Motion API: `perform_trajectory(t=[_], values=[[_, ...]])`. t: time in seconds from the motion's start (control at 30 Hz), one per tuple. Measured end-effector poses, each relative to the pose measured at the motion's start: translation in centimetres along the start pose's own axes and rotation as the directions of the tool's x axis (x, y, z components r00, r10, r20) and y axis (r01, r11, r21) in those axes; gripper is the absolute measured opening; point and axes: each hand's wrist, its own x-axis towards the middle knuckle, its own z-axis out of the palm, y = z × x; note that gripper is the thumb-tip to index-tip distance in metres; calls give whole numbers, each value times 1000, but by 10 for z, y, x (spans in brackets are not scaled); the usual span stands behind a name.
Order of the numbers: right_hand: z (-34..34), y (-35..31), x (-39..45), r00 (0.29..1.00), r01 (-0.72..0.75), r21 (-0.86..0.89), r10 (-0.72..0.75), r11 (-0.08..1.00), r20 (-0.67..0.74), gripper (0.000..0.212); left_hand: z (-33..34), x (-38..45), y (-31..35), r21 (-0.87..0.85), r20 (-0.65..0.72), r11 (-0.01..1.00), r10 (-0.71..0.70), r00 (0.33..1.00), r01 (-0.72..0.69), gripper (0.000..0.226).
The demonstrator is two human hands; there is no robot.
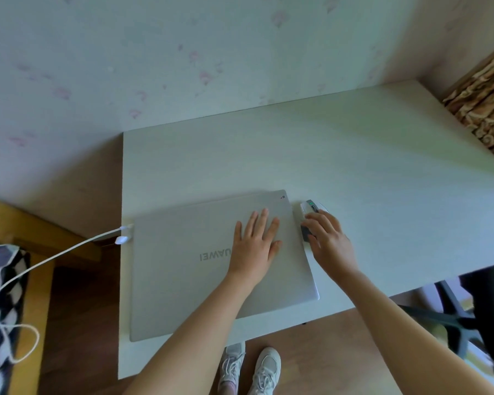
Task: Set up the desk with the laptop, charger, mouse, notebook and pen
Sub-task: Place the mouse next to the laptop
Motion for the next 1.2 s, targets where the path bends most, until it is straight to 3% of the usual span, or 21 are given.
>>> perform_trajectory(t=[0.3,0.53,0.6,0.67,0.73,0.83,0.9,1.03,1.2], values=[[-6,0,0,1000,-26,-19,26,999,-7,31,4,1,2,-30,7,999,-29,1000,29,53],[0,-1,10,929,-355,13,351,935,115,48,3,1,5,-51,34,998,-44,998,45,56],[-5,-5,15,909,-415,118,405,902,100,46,-3,1,9,-94,31,994,-46,998,49,64],[-16,-11,23,846,-510,435,525,742,96,43,-16,3,18,-200,-1,980,-24,1000,23,73],[-31,-20,29,734,-544,772,633,330,246,37,-34,6,31,-301,-67,953,12,998,-32,73],[-52,-29,36,672,-450,861,546,-235,500,31,-59,15,50,-328,-181,933,92,979,-148,60],[-64,-34,37,708,-335,825,456,-455,539,39,-69,20,59,-287,-261,928,164,951,-239,57],[-81,-43,38,798,-238,786,346,-570,493,43,-86,29,70,-172,-339,920,279,899,-351,53],[-91,-37,40,804,-196,781,358,-593,474,52,-102,44,73,-11,-376,919,361,854,-393,47]])
